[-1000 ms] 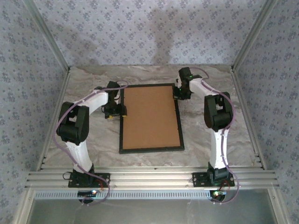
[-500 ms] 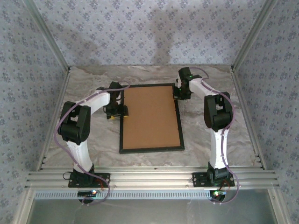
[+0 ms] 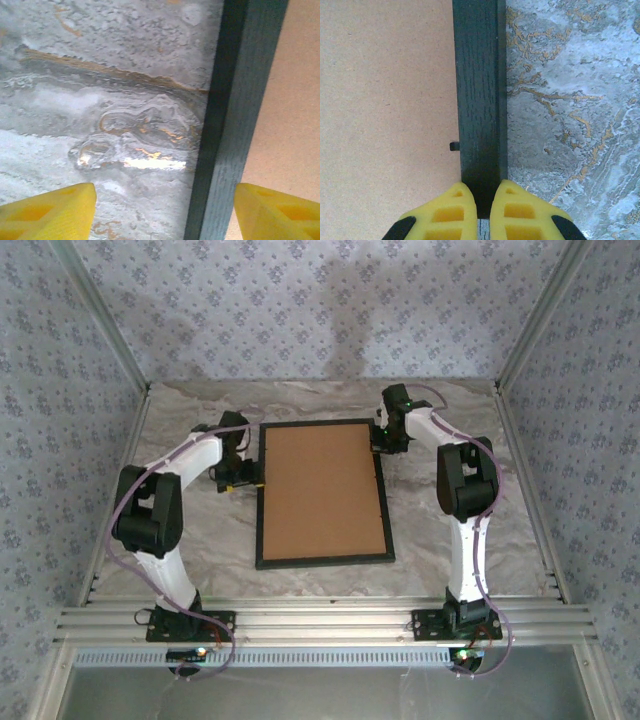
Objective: Put the photo into the frame
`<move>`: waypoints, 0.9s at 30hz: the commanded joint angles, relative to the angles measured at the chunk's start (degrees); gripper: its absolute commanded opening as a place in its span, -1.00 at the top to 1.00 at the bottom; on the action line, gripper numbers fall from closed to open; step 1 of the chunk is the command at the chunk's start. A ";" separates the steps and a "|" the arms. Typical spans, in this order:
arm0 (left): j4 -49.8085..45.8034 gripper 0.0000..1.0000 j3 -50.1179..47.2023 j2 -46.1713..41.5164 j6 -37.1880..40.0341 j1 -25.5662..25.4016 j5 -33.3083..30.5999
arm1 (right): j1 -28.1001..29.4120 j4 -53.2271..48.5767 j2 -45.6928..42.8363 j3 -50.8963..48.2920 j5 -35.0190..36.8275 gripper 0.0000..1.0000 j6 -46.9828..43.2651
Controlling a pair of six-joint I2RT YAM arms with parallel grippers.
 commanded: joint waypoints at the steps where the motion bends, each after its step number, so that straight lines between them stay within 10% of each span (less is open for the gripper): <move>1: -1.49 -0.47 -1.94 -1.07 0.68 0.09 0.24 | 1.00 -2.11 -0.52 -0.79 -1.32 0.85 -0.13; 27: 0.75 -0.46 -0.24 3.13 0.89 -2.38 -0.88 | 1.09 -2.45 -0.76 -0.88 -1.37 0.85 -0.39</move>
